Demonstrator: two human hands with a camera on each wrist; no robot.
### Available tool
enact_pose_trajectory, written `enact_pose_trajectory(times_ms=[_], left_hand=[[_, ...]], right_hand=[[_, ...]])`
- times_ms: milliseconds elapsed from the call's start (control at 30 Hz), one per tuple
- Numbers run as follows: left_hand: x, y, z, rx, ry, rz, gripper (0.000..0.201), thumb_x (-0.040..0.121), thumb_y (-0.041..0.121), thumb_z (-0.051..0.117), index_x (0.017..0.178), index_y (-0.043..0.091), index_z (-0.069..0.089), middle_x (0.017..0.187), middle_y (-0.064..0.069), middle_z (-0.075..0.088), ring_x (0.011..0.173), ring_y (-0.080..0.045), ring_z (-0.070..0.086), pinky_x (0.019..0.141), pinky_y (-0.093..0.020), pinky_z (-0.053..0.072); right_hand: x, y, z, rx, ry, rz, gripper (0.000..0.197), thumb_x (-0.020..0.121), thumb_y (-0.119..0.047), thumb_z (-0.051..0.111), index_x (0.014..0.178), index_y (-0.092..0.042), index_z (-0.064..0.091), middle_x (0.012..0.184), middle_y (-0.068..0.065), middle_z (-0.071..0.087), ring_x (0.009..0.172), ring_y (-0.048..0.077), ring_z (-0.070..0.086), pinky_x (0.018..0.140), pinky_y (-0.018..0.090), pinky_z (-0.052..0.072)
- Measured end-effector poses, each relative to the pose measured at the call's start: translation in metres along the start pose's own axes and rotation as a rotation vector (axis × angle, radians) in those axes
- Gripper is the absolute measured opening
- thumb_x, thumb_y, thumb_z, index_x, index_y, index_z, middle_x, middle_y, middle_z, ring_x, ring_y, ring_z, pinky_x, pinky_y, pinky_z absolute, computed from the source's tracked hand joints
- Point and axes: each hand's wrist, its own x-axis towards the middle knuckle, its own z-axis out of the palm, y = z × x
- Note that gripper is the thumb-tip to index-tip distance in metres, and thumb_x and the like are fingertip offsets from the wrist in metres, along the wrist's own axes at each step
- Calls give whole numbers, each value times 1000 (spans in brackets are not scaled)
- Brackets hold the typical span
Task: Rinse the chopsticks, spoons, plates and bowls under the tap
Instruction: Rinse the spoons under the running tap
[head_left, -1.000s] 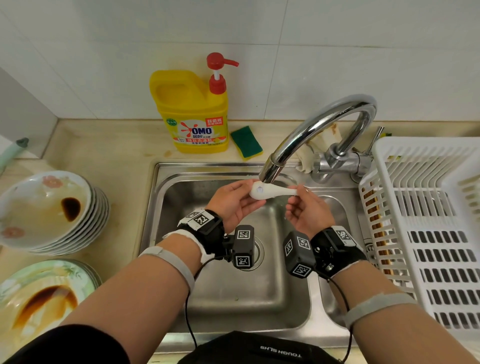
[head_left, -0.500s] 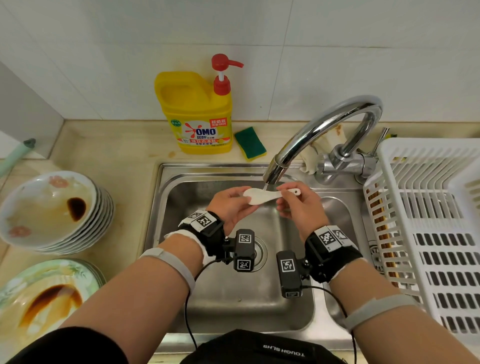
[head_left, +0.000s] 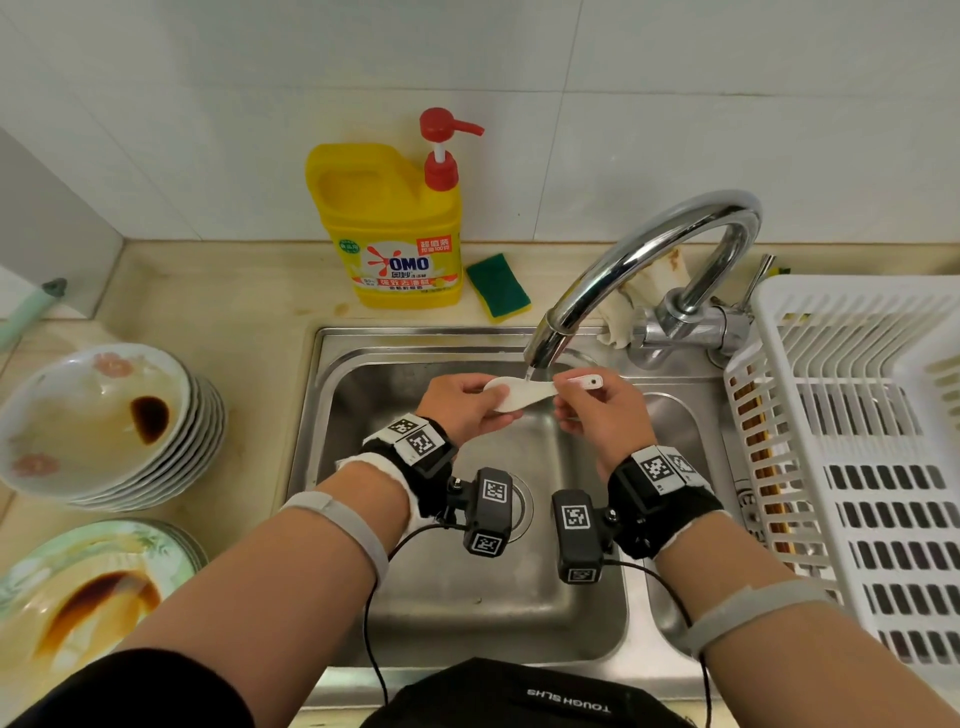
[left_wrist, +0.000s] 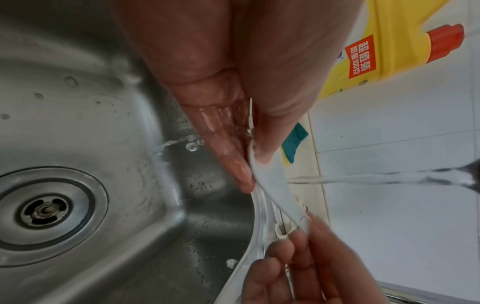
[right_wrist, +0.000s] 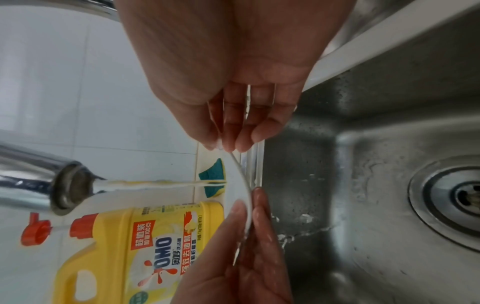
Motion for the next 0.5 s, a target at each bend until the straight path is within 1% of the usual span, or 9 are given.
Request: enact_pose_trajectory(times_ms=[100,167,233,300,367,400,433,500], left_hand=[[-3,4,-7,55,24,8,18,100,-3,55,113,0,68,103,-20,71,69,-14,75,62,-17,57],[-6,6,-12,104,46,22,21,98,-4,55,114,-1,68,101,-20,71,69,-16,74,59,-16,56],[-7,6,-18,184,73,51,22,95,-5,58,113,-1,70,100,-18,72,68,-16,74,58,-17,55],[-8,6,-24,267,103,91,19,93,-4,60,107,2,71,96,-16,72,66,-13,73,57,-18,55],[-9,6,-28,318,130,120,16,92,-3,62,104,3,71,95,-16,73,65,-13,73,56,-18,55],[-9,6,-30,335,140,129,16,92,-2,62,104,2,71,95,-16,73,66,-14,73,56,-18,55],[-9,6,-31,347,149,135,16,92,-2,62,105,1,71,94,-15,73,66,-15,73,56,-18,55],[-9,4,-35,362,175,145,17,93,0,61,107,0,72,92,-13,73,67,-15,73,55,-17,54]], right_hand=[[4,4,8,22,-10,62,9,90,-2,71,92,-10,69,69,6,67,61,14,63,62,29,53],[8,8,14,-19,-17,102,16,88,-3,74,96,-9,62,70,9,65,57,15,59,56,29,50],[11,14,21,-127,-25,120,23,84,-13,80,93,-11,59,66,6,62,55,17,56,56,32,47],[13,18,27,-224,-25,114,32,79,-25,85,87,-14,57,63,4,59,54,19,52,57,35,45],[15,20,32,-291,-31,116,36,76,-33,87,83,-17,55,65,5,61,58,22,53,60,38,47],[15,20,34,-293,-42,121,35,76,-32,87,82,-16,55,64,5,62,59,22,54,61,38,49],[15,21,35,-258,-53,130,32,79,-28,86,82,-15,56,62,4,63,59,22,56,62,37,51],[13,19,36,-91,-81,169,21,85,-14,82,86,-9,61,63,6,68,61,22,64,63,31,55]])
